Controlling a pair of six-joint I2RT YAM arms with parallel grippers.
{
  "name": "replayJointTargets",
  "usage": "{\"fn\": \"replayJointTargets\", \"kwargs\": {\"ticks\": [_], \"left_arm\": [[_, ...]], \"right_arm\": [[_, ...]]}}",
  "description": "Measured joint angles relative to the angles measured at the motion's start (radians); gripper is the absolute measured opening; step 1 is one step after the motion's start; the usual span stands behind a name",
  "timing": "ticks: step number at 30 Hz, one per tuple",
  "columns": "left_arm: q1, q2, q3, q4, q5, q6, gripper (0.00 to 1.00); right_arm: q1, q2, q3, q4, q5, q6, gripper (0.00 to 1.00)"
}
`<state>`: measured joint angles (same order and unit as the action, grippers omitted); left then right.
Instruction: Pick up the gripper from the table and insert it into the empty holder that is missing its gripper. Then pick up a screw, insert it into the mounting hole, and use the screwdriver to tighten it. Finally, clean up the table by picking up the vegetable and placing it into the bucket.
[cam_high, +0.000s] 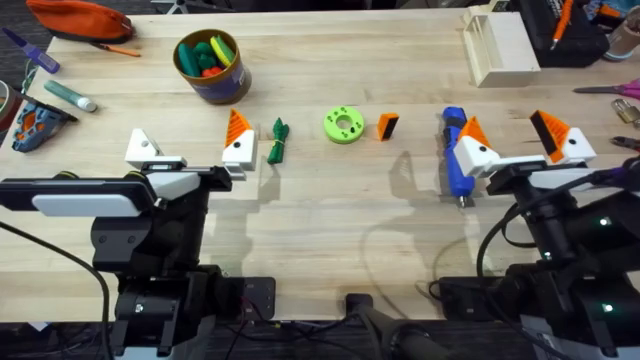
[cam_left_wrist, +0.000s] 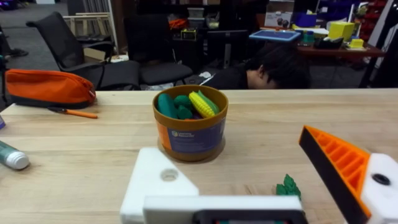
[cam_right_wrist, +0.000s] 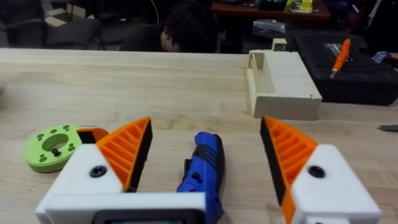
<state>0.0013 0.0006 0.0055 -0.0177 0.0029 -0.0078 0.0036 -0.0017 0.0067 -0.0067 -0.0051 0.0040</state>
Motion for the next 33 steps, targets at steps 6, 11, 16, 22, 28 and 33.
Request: {"fn": "replayJointTargets", "kwargs": {"ticks": [6,11,16,22,28,33], "left_arm": [[0.000,0.000,0.000,0.000,0.000,0.000,0.986],[0.000,0.000,0.000,0.016,0.000,0.000,0.986],[0.000,0.000,0.008,0.036,0.000,0.000,0.986],[0.000,0.014,0.166,-0.061,0.000,0.000,0.985],[0.000,0.171,0.445,-0.228,0.000,0.001,0.985],[0.000,0.400,0.679,-0.437,0.000,0.001,0.986]], "right_arm": [[0.000,0.000,0.000,0.000,-0.003,0.000,0.992],[0.000,0.000,0.000,0.008,-0.003,0.000,0.992],[0.000,0.000,0.004,0.070,-0.003,0.000,0.992],[0.000,0.005,0.104,0.055,0.003,0.000,0.992],[0.000,0.086,0.355,-0.088,0.015,0.000,0.993],[0.000,0.277,0.616,-0.361,0.017,0.000,0.991]]}}
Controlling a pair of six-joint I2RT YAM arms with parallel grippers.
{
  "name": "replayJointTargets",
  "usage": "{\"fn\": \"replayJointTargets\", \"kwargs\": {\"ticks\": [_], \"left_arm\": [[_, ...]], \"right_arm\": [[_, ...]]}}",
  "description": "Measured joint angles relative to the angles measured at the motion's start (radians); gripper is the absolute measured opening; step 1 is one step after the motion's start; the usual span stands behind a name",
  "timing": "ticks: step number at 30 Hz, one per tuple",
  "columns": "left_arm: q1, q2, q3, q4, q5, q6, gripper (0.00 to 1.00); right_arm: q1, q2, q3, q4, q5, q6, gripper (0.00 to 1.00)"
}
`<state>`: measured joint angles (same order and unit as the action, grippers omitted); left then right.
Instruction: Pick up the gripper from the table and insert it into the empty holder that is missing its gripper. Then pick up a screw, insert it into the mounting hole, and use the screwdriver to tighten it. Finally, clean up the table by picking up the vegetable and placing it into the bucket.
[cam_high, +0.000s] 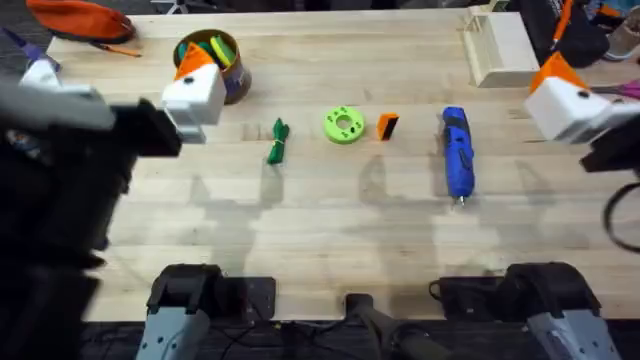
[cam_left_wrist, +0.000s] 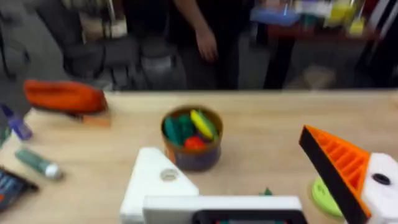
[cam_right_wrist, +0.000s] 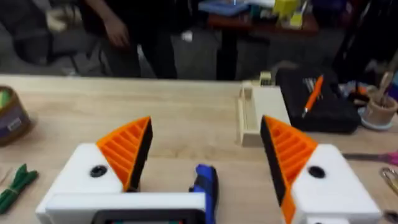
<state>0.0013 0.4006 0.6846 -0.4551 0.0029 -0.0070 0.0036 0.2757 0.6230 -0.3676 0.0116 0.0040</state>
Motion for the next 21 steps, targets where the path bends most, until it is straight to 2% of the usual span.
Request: {"fn": "replayJointTargets", "kwargs": {"ticks": [5,9,15,21], "left_arm": [[0.000,0.243,0.213,-0.213,0.000,0.000,0.985],[0.000,0.397,0.327,-0.329,0.000,0.000,0.985],[0.000,0.562,0.423,-0.448,0.000,0.000,0.985],[0.000,0.641,0.431,-0.465,0.000,0.000,0.985]], "right_arm": [[0.000,0.241,0.251,-0.285,0.002,0.000,0.992],[0.000,0.404,0.382,-0.456,0.003,0.000,0.994],[0.000,0.589,0.492,-0.638,0.003,0.005,0.992],[0.000,0.661,0.508,-0.681,0.003,0.038,0.993]]}}
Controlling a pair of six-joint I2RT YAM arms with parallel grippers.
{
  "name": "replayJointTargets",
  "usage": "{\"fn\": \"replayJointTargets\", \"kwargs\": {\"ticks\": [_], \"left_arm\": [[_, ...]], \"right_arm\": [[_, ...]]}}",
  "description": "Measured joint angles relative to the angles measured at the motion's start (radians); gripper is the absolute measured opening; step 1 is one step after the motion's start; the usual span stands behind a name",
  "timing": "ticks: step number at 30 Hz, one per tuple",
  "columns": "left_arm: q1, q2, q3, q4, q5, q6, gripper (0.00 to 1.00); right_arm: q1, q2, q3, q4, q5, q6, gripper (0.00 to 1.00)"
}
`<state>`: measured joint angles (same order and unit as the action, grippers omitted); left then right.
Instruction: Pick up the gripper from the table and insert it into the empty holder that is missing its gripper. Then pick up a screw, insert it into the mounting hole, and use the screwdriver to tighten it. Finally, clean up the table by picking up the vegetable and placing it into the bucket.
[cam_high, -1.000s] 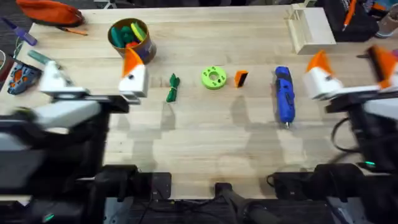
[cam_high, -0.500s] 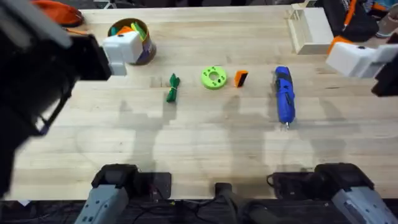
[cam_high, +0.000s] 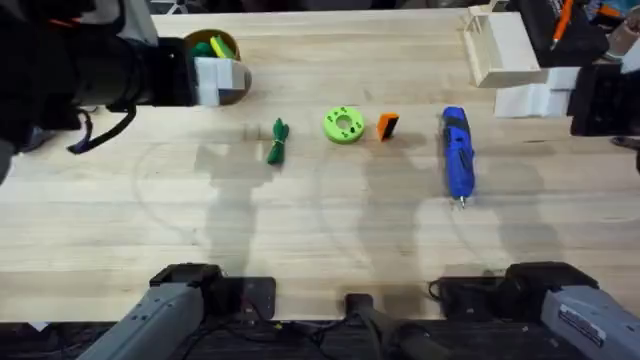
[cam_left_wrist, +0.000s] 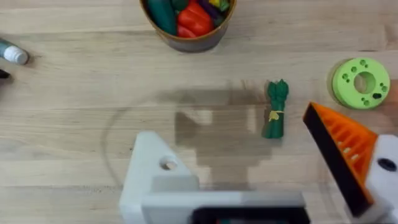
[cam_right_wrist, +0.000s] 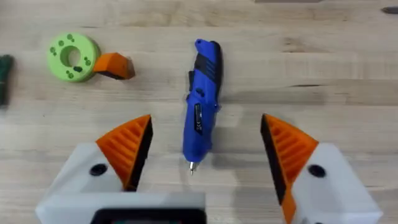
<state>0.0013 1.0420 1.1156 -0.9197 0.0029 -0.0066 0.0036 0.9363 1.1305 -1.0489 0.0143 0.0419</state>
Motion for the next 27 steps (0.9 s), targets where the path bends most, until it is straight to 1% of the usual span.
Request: {"fn": "replayJointTargets", "kwargs": {"ticks": [5,7,9,11,12,14,16,18,20,23,27], "left_arm": [[-0.001,0.020,0.000,-0.008,0.001,0.003,0.985],[-0.012,0.020,0.000,-0.011,0.001,0.018,0.985],[-0.044,0.025,0.001,-0.027,-0.001,0.027,0.985],[-0.095,0.044,0.004,-0.059,-0.016,0.029,0.985],[-0.125,0.061,0.006,-0.079,-0.026,0.026,0.985],[-0.168,0.102,0.006,-0.111,-0.036,0.014,0.985],[-0.198,0.159,0.006,-0.134,-0.042,-0.001,0.985],[-0.210,0.227,0.006,-0.133,-0.036,-0.011,0.985],[-0.211,0.291,0.006,-0.118,-0.013,-0.018,0.985],[-0.211,0.384,0.006,-0.079,0.025,-0.027,0.985],[-0.211,0.495,0.006,-0.029,0.054,-0.041,0.986]], "right_arm": [[0.000,0.001,0.002,0.000,0.000,0.009,0.992],[0.000,0.000,0.002,0.000,0.000,0.011,0.993],[0.000,0.001,0.002,0.001,0.000,0.011,0.992],[0.000,0.000,0.002,0.001,0.000,0.011,0.993],[0.000,0.001,0.002,0.001,0.000,0.011,0.993],[0.000,0.001,0.002,0.001,0.000,0.011,0.994],[0.000,0.001,0.002,0.001,0.000,0.011,0.993],[0.000,0.001,0.002,0.001,0.000,0.011,0.993],[0.000,0.001,0.002,0.001,0.000,0.011,0.993],[0.000,0.001,0.002,0.001,0.000,0.011,0.992],[0.000,0.001,0.002,0.001,0.000,0.011,0.992]]}}
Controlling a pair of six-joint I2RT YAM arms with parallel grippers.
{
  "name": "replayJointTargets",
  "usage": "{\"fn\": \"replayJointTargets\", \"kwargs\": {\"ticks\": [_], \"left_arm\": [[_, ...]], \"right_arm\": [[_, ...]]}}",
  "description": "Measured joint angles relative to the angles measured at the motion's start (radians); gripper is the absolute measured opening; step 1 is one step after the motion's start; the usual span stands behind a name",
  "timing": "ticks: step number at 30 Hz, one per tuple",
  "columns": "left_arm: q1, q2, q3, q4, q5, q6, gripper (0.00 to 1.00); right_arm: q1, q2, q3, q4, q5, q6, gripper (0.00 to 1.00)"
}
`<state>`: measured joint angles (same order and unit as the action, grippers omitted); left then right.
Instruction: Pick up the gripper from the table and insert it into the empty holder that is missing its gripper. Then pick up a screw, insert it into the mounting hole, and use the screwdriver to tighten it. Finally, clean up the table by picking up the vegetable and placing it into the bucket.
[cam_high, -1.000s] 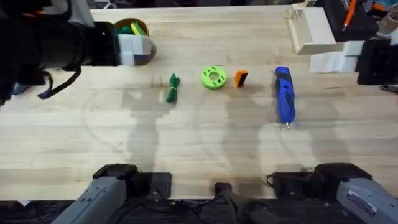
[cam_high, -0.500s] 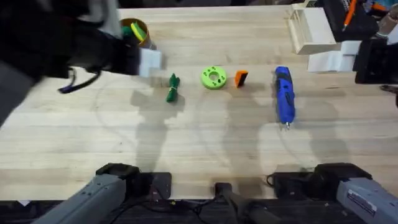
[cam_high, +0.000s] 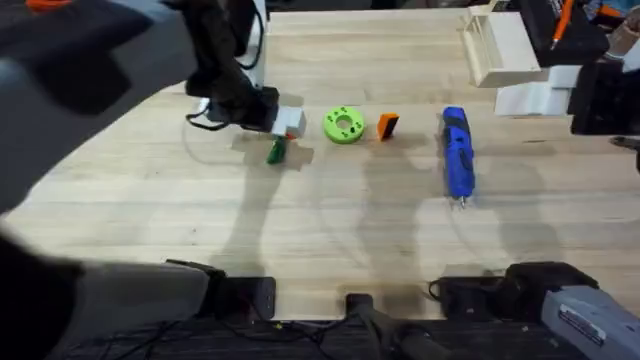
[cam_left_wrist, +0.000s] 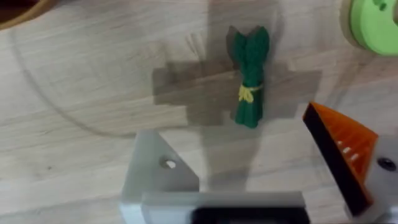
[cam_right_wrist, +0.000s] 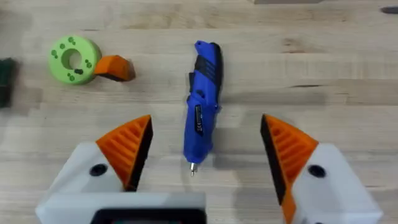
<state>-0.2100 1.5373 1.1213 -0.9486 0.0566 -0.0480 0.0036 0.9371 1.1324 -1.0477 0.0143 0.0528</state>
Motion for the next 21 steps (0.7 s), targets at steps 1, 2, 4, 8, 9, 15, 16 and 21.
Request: {"fn": "replayJointTargets", "kwargs": {"ticks": [1,2,4,8,9,15,16,21], "left_arm": [[0.000,0.027,0.000,0.015,0.004,-0.009,0.988],[-0.001,0.049,0.000,0.026,0.005,-0.015,0.988],[-0.004,0.089,0.000,0.048,0.008,-0.024,0.988],[-0.050,0.177,0.000,0.109,0.001,-0.039,0.988],[-0.057,0.187,0.000,0.112,-0.001,-0.039,0.988],[-0.061,0.227,0.000,0.115,0.003,-0.042,0.976],[-0.061,0.227,0.001,0.116,0.003,-0.043,0.951],[-0.061,0.227,0.002,0.128,0.005,-0.043,0.729]], "right_arm": [[0.000,0.000,0.000,0.000,0.000,0.000,0.993],[0.000,0.000,0.000,0.000,0.000,0.000,0.994],[0.000,0.000,0.000,0.000,0.000,0.000,0.994],[0.000,0.000,0.000,0.000,0.000,0.000,0.994],[0.000,0.000,0.000,0.000,0.000,0.000,0.994],[0.000,0.012,0.001,0.000,0.000,0.000,0.994],[0.000,0.016,0.002,0.000,0.000,0.000,0.994],[0.000,0.040,0.002,0.000,0.000,0.000,0.994]]}}
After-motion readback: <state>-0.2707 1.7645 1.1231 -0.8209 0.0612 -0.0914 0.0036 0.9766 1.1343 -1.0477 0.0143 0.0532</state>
